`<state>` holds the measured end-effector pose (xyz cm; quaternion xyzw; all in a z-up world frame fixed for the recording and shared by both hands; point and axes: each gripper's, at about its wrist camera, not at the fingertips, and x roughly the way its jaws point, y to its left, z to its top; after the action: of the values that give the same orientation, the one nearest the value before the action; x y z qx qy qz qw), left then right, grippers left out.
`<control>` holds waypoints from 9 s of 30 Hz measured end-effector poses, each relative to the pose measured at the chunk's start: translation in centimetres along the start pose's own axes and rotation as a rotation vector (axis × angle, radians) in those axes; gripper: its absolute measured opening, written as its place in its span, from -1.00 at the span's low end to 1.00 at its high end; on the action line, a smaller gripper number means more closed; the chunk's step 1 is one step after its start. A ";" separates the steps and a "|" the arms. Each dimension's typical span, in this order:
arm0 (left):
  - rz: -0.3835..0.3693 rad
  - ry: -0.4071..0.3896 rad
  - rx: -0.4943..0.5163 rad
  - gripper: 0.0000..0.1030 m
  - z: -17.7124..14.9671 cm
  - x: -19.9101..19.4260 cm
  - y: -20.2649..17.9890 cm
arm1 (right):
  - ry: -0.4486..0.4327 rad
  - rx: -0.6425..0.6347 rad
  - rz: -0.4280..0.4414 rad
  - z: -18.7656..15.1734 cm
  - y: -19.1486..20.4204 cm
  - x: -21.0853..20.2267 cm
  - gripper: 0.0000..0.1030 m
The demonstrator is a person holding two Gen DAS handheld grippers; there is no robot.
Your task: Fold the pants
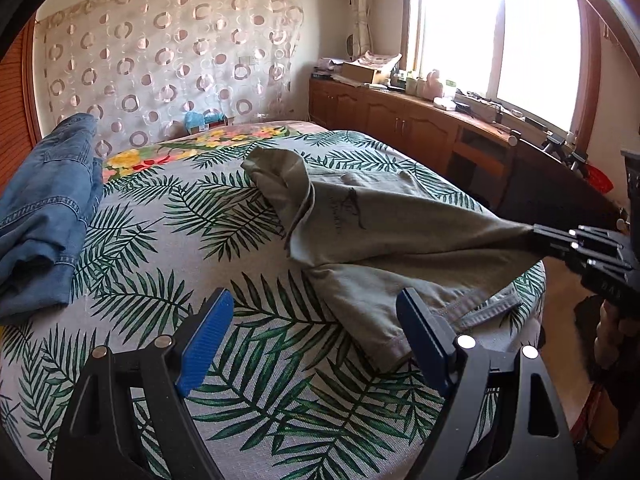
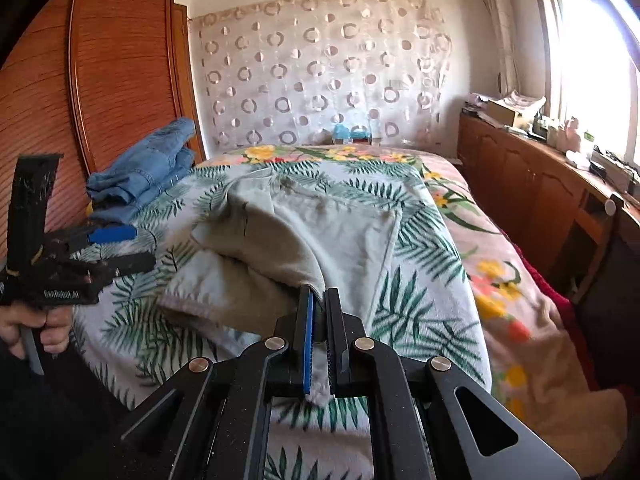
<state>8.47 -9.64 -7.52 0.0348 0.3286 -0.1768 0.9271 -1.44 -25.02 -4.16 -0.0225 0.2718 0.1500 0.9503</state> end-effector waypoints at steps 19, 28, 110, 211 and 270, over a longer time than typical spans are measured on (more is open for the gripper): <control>0.007 0.036 -0.001 0.64 -1.0 1.4 -0.1 | 0.122 0.059 0.029 -0.7 -1.6 2.1 -0.90; 0.022 0.021 -0.019 0.63 -1.0 0.7 0.7 | 0.103 0.079 0.049 -0.8 -1.7 1.4 -0.82; 0.082 -0.027 -0.123 0.64 -2.4 -1.9 5.8 | 0.107 -0.206 -0.092 13.6 -0.3 14.0 -0.94; 0.007 0.193 0.040 0.65 1.3 7.1 0.3 | 0.204 -0.025 -0.039 8.1 -3.1 13.6 -0.48; -0.166 0.167 0.028 -0.68 -1.7 2.2 -2.0 | 0.193 0.026 0.017 0.5 -1.3 5.1 -0.51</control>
<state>8.34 -11.92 -10.13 0.0349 0.4039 -0.2538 0.8782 3.37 -24.82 -6.45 -0.0223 0.3642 0.1516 0.9186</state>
